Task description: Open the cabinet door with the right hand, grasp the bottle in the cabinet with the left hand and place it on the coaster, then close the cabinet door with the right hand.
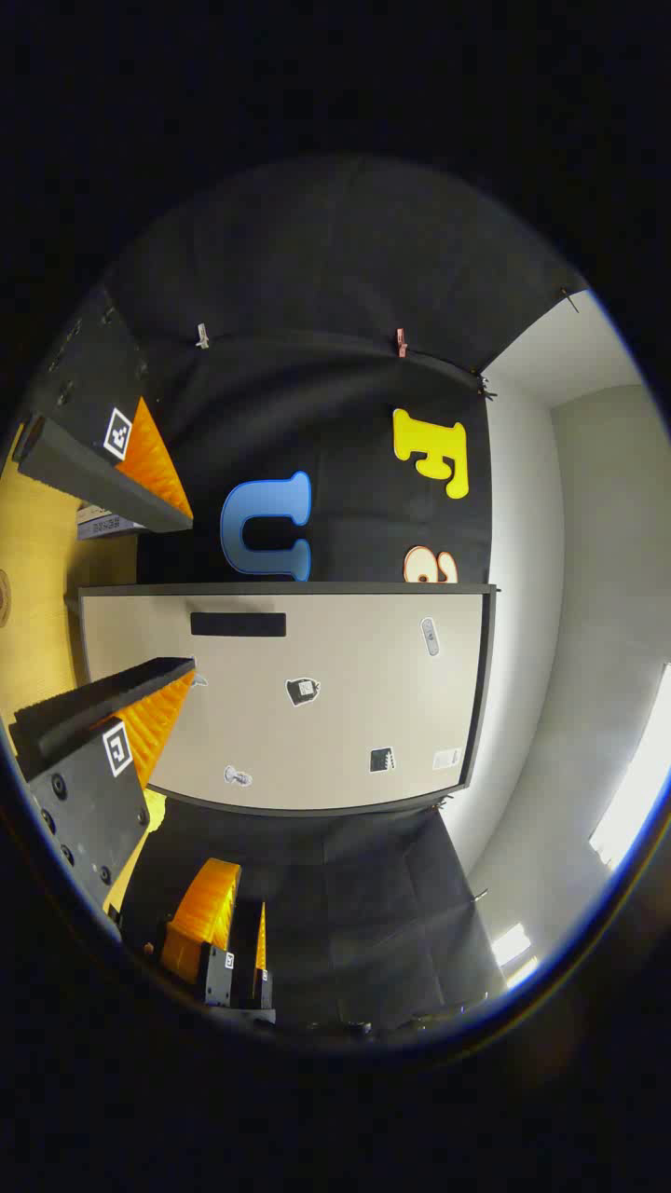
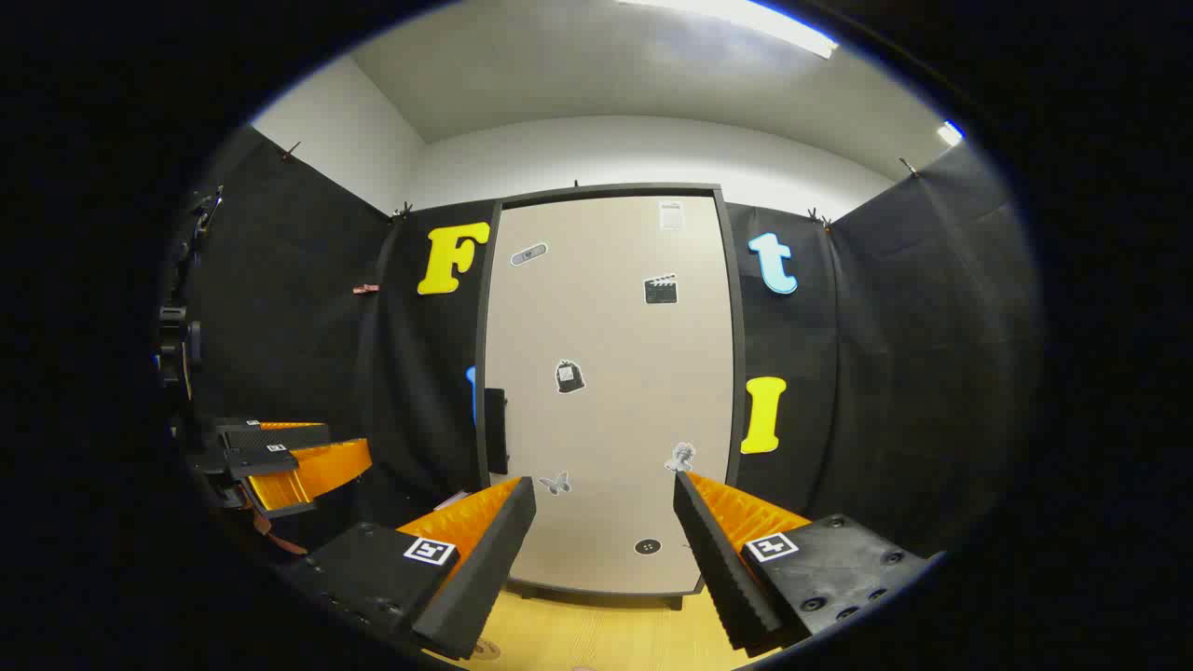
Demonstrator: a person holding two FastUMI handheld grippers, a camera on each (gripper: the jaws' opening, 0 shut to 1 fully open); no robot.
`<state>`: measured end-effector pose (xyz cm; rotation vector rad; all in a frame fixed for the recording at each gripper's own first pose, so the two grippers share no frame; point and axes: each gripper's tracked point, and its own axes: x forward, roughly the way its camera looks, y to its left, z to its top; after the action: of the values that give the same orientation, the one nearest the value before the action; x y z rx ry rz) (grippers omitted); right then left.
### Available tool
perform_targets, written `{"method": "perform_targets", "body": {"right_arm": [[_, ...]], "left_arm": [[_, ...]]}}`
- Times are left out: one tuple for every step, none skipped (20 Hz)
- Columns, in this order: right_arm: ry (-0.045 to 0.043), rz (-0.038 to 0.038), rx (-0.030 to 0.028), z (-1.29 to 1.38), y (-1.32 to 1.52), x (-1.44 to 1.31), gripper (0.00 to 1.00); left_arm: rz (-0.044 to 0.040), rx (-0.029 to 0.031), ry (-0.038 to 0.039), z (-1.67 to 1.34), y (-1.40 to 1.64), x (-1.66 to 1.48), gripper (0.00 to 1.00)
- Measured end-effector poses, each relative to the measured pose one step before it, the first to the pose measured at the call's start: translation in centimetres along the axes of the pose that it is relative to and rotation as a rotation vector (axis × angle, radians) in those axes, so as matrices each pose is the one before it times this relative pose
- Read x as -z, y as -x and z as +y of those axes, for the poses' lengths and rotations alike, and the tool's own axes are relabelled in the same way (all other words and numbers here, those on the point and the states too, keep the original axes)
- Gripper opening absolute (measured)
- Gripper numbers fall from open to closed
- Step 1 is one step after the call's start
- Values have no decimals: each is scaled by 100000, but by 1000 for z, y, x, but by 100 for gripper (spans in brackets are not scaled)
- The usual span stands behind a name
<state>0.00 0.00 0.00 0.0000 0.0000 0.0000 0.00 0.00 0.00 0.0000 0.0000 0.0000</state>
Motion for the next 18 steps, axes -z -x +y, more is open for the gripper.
{"method": "perform_targets", "body": {"right_arm": [[-64, 695, 735, 518, -160, 256, 97], [-338, 825, 800, 334, -143, 218, 97], [-482, 320, 669, 189, -196, 149, 97], [-511, -179, 884, 238, -160, 26, 97], [-441, 92, 926, 126, -106, 90, 97], [-465, 523, 785, 113, -149, 141, 97], [-586, 363, 593, 134, -67, 76, 97], [-564, 47, 657, -28, -136, 7, 97], [-536, 59, 887, -107, -166, -59, 97], [-680, 243, 764, -153, -211, 13, 97], [-693, 227, 635, -72, -65, 32, 97], [-93, -165, 712, -55, -193, -27, 97], [657, -134, 886, -120, -162, -37, 97], [960, -166, 586, -24, -145, 52, 97], [643, 84, 243, 158, 11, 102, 97], [199, 459, -337, 269, -42, 108, 97], [-29, 672, -560, 435, -163, 193, 97], [102, 279, -658, 423, -114, 92, 97]], "left_arm": [[58, 1709, 949, 267, -257, 95, 86], [420, 1364, 401, 385, -176, 343, 87], [-154, 782, -210, 329, -227, 53, 86], [-475, 446, -20, 319, -140, -20, 86], [80, 819, 609, 165, -262, 92, 86], [273, 1180, 1123, 158, -148, 311, 86], [415, 1084, 1044, 180, -214, 166, 86], [377, 346, 362, 266, -216, 140, 86], [97, -216, -563, 371, -170, -2, 86], [153, -105, -621, 193, -122, 100, 86], [63, 419, -18, -50, -141, -57, 86], [9, 957, 331, -67, -88, 110, 86], [168, 818, 202, 32, -126, -47, 86], [-172, 399, -173, 232, -47, 57, 86], [-211, 360, -290, 89, -22, -100, 86], [-33, 278, 152, 46, 24, 80, 86], [114, 409, 585, 95, 52, 58, 86], [327, 440, 674, 184, -54, 202, 86]]}}
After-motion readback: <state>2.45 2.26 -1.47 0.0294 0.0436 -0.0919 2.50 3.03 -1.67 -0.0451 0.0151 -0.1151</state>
